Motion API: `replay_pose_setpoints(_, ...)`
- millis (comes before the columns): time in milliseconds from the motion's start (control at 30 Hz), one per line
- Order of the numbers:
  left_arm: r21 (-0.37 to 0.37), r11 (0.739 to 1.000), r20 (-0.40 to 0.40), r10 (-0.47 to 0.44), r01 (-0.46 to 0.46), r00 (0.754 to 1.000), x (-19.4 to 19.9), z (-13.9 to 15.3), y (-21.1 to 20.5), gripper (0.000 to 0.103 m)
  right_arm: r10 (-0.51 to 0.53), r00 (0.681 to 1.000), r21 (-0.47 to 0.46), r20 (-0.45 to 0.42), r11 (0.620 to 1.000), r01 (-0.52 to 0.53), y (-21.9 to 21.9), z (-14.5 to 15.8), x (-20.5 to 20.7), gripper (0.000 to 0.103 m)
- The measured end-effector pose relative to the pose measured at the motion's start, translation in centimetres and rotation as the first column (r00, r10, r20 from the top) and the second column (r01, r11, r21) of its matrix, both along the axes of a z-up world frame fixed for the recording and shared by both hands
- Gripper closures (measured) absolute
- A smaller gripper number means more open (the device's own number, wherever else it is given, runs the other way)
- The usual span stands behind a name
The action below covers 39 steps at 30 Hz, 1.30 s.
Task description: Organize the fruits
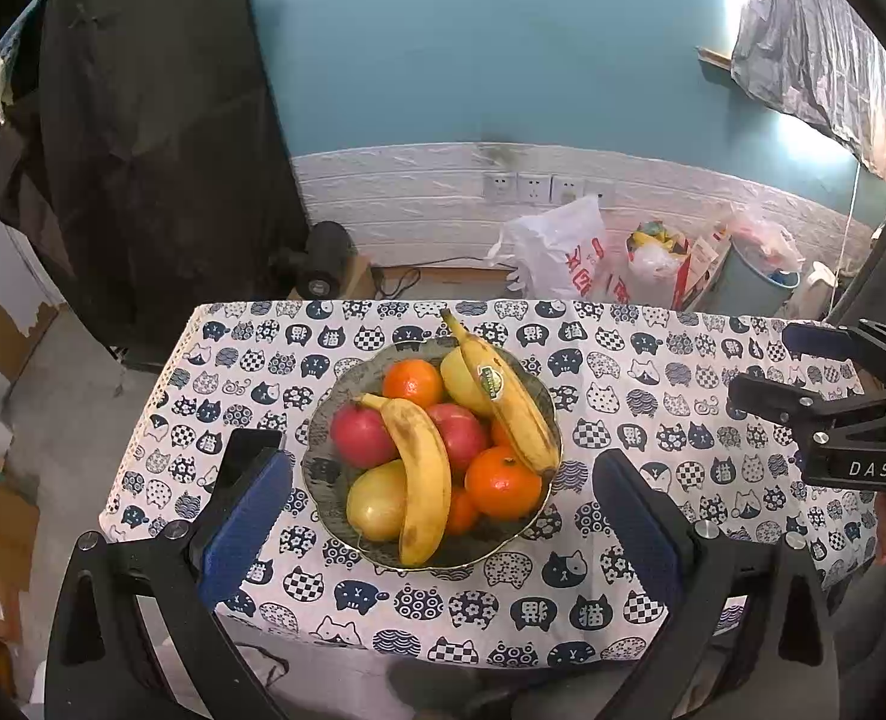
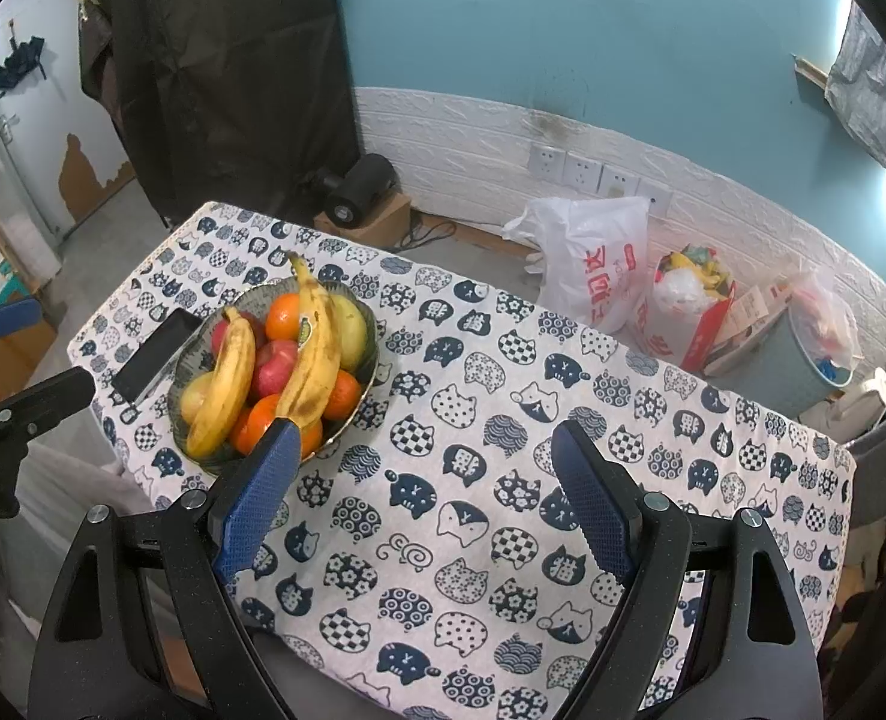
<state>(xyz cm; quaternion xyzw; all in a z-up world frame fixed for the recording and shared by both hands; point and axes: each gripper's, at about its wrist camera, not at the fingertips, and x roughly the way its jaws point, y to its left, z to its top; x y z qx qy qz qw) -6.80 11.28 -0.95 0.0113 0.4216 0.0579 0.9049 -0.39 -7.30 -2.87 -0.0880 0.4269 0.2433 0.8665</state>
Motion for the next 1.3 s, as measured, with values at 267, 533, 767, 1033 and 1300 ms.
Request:
replay_pose_setpoints(267, -0.002, 1.000, -0.008, 0.009, -0.009, 1.000, 0.08, -0.04, -0.14, 0.002, -0.001, 1.000, 0.001, 0.001, 1.000, 0.001, 0.01, 0.03, 0.01, 0.019)
replay_pose_setpoints(533, -0.001, 1.000, -0.014, 0.016, -0.016, 1.000, 0.04, -0.13, 0.10, 0.002, -0.001, 1.000, 0.000, 0.001, 1.000, 0.001, 0.01, 0.04, 0.01, 0.019)
replay_pose_setpoints(767, 0.008, 1.000, -0.017, 0.016, -0.016, 1.000, 0.05, -0.24, 0.12, 0.002, -0.001, 1.000, 0.000, 0.000, 1.000, 0.001, 0.03, 0.03, 0.00, 0.019)
replay_pose_setpoints(1033, 0.009, 1.000, -0.017, 0.015, -0.015, 1.000, 0.03, -0.27, 0.16, 0.002, -0.001, 1.000, -0.001, 0.000, 1.000, 0.001, 0.04, -0.01, 0.00, 0.019)
replay_pose_setpoints(1300, 0.007, 1.000, -0.018, 0.017, -0.017, 1.000, 0.04, -0.28, 0.18, 0.002, -0.002, 1.000, -0.002, 0.000, 1.000, 0.002, 0.07, 0.00, 0.00, 0.019)
